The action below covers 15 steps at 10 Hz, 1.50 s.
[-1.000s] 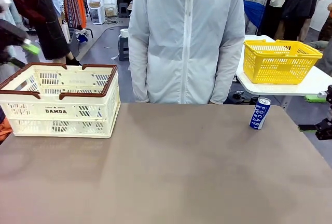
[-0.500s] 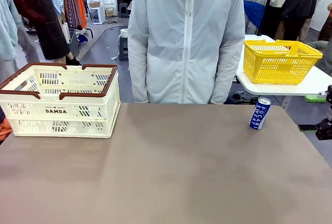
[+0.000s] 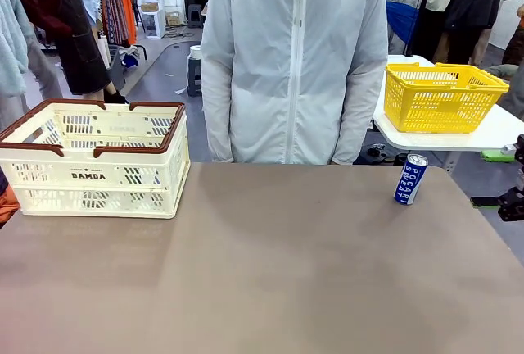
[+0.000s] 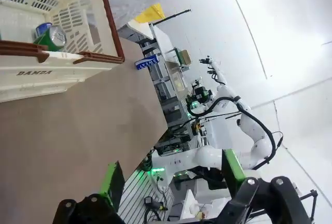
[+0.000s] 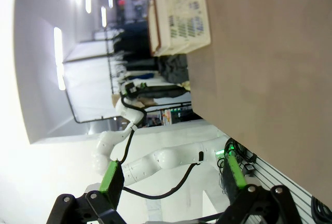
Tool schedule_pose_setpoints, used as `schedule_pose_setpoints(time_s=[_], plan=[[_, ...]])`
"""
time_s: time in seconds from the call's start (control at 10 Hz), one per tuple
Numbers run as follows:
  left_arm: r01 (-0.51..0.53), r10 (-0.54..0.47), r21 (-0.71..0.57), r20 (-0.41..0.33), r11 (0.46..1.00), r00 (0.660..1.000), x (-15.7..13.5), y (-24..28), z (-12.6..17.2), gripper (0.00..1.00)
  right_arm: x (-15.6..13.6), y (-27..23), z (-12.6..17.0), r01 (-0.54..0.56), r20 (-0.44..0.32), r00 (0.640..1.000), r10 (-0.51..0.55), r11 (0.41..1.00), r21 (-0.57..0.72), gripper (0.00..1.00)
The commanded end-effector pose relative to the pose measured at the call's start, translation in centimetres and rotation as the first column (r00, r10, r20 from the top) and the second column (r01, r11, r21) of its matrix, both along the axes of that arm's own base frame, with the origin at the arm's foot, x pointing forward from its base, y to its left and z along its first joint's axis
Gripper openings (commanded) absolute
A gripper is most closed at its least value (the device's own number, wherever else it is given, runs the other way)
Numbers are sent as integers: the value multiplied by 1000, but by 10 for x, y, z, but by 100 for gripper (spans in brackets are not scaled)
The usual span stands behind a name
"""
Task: Place the drinks into the Shopping basket.
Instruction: Pick up one drink and place it into the Shopping basket.
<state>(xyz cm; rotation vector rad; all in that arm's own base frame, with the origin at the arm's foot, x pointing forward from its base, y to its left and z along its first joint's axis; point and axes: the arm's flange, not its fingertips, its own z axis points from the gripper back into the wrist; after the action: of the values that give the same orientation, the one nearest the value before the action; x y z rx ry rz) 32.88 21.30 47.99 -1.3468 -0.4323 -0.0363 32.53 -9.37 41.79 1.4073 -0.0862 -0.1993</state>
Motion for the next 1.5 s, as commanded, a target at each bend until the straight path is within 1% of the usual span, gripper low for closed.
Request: schedule_pose_setpoints(time_s=[0.0, 1.4], plan=[[-5, 6, -16, 6, 1000, 1000, -7, -3, 11, 100, 2, 0, 3, 5, 17, 1000, -5, 1000, 14, 100], [-5, 6, -16, 6, 1000, 1000, -7, -3, 11, 100, 2, 0, 3, 5, 17, 1000, -5, 1000, 14, 100]])
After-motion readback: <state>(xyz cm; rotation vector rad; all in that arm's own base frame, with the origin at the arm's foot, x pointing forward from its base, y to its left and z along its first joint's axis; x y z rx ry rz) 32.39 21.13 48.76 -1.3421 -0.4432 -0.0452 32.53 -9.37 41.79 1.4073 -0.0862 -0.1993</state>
